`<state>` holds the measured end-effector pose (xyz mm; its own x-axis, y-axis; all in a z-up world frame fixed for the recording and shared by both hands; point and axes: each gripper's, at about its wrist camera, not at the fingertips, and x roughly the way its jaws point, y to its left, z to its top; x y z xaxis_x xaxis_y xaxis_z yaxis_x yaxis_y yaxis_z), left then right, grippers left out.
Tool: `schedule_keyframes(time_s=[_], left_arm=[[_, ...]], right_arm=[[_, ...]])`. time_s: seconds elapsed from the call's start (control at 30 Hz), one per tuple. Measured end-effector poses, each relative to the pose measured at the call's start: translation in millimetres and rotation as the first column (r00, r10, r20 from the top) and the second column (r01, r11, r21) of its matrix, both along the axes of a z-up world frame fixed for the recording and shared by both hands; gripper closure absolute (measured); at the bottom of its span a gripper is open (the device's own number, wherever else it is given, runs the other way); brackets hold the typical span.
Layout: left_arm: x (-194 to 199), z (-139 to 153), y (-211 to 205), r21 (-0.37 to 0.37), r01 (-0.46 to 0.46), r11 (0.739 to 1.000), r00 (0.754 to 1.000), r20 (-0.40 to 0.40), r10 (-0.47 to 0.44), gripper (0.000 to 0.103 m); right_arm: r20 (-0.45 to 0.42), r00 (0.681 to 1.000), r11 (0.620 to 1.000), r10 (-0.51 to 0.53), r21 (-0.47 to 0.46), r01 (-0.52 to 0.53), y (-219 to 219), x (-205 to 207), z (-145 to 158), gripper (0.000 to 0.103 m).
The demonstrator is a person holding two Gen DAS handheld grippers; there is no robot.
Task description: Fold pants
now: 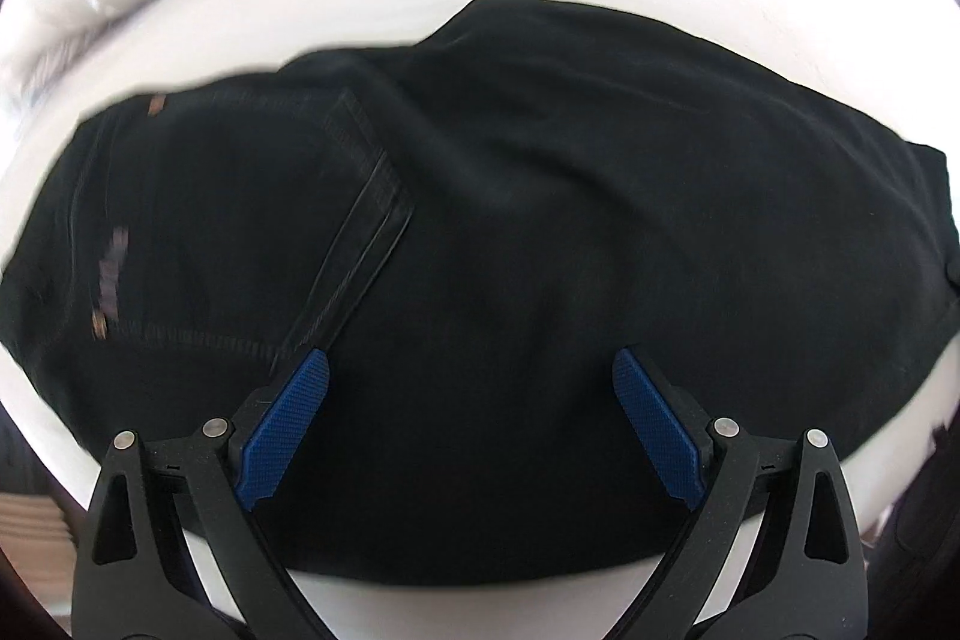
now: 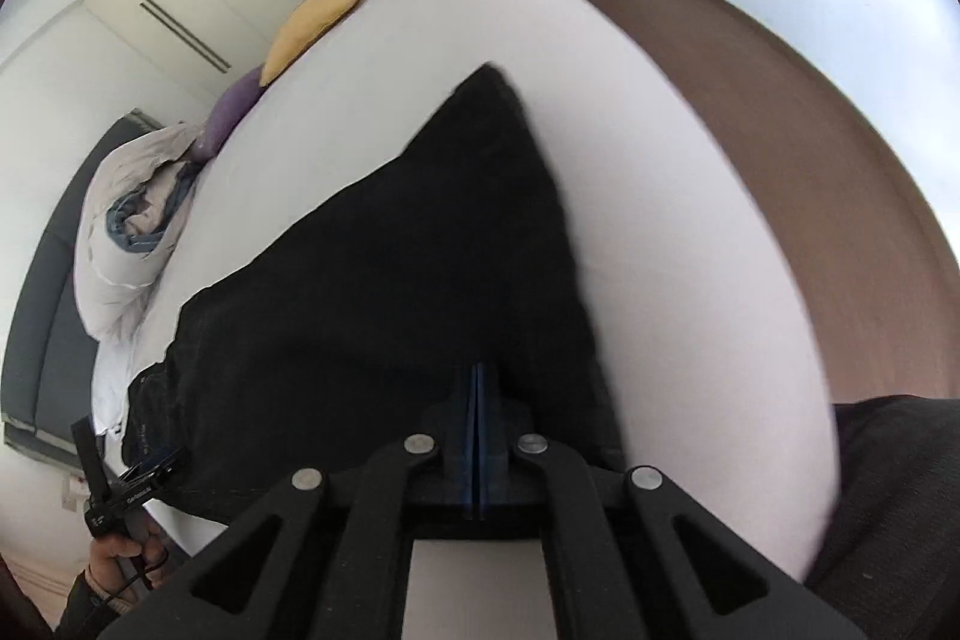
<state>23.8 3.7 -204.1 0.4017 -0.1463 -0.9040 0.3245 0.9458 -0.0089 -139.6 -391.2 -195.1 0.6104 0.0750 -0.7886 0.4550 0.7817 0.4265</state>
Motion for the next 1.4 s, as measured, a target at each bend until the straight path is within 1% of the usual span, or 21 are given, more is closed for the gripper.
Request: schedule_keyframes(time_s=[0.07,0.13,0.2,0.27,0.3,0.37,0.43,0.53,0.6,0.67,0.7,0.8,0.87,0.93,1.0,1.07,1.13,1.2,1.3,1.37,1.4], left_arm=[[-7,2,8,0.014,-0.011,1.0,1.0,0.014,0.011,0.005],[-11,7,13,0.006,-0.02,1.0,0.999,0.032,0.02,0.005],[-10,19,20,-0.033,-0.03,0.999,0.997,0.073,0.033,0.005],[-3,29,28,-0.063,-0.048,0.997,0.993,0.1,0.054,0.005],[2,33,32,-0.065,-0.064,0.996,0.991,0.113,0.071,0.005],[22,39,46,-0.076,-0.109,0.991,0.984,0.136,0.119,0.005],[35,39,60,-0.09,-0.14,0.986,0.978,0.145,0.152,0.005],[52,41,84,-0.085,-0.17,0.982,0.968,0.171,0.183,0.005],[74,38,100,-0.101,-0.191,0.976,0.963,0.173,0.206,0.005],[100,35,119,-0.112,-0.215,0.97,0.958,0.17,0.231,0.005],[99,34,125,-0.112,-0.226,0.968,0.957,0.162,0.242,0.005],[109,21,145,-0.065,-0.252,0.966,0.957,0.131,0.258,0.005],[112,5,152,-0.024,-0.259,0.966,0.959,0.112,0.26,0.005],[108,-13,159,-0.032,-0.256,0.966,0.96,0.109,0.258,0.005],[99,-16,157,-0.021,-0.25,0.968,0.959,0.13,0.25,0.005],[100,-19,157,-0.02,-0.256,0.967,0.957,0.139,0.256,0.004],[92,-19,159,-0.038,-0.261,0.965,0.953,0.15,0.264,0.004],[87,-20,160,-0.056,-0.262,0.963,0.95,0.158,0.268,0.004],[88,-20,163,-0.06,-0.26,0.964,0.951,0.16,0.266,0.002],[87,-22,159,-0.064,-0.267,0.962,0.949,0.158,0.274,0.0],[87,-20,159,-0.061,-0.267,0.962,0.949,0.158,0.273,0.0]], right_arm=[[-0.042,0.999,0.998,-0.033,-0.063,0.031,-4,-13,16,0.103],[-0.093,0.993,0.984,-0.071,-0.167,0.055,5,-8,39,0.092],[-0.011,1.0,0.992,0.018,-0.125,-0.019,21,12,63,0.09],[0.055,0.986,0.984,0.158,-0.091,-0.153,52,50,85,0.058],[0.084,0.967,0.968,0.239,-0.101,-0.231,72,71,94,0.05],[0.14,0.888,0.894,0.438,-0.167,-0.415,125,118,113,0.041],[0.157,0.759,0.77,0.632,-0.234,-0.594,180,165,122,0.025],[0.115,0.645,0.649,0.756,-0.256,-0.716,243,233,117,0.023],[0.082,0.602,0.602,0.795,-0.229,-0.764,273,275,105,0.027],[0.067,0.557,0.559,0.828,-0.18,-0.809,296,303,87,0.052],[0.051,0.547,0.548,0.836,-0.139,-0.825,308,320,74,0.056],[-0.033,0.553,0.543,0.833,-0.141,-0.828,328,336,35,0.057],[-0.178,0.577,0.534,0.797,-0.238,-0.811,335,335,2,0.057],[-0.27,0.574,0.504,0.773,-0.289,-0.814,334,336,-25,0.059],[-0.298,0.591,0.486,0.749,-0.358,-0.797,333,341,-33,0.065],[-0.315,0.624,0.506,0.715,-0.384,-0.773,326,348,-32,0.082],[-0.351,0.693,0.527,0.63,-0.462,-0.713,315,353,-33,0.103],[-0.311,0.724,0.599,0.615,-0.412,-0.686,299,353,-32,0.103],[-0.246,0.75,0.61,0.614,-0.455,-0.649,306,336,-4,0.097],[-0.066,0.707,0.658,0.704,-0.315,-0.684,318,323,21,0.097],[-0.004,0.665,0.645,0.747,-0.241,-0.726,331,319,25,0.092]])
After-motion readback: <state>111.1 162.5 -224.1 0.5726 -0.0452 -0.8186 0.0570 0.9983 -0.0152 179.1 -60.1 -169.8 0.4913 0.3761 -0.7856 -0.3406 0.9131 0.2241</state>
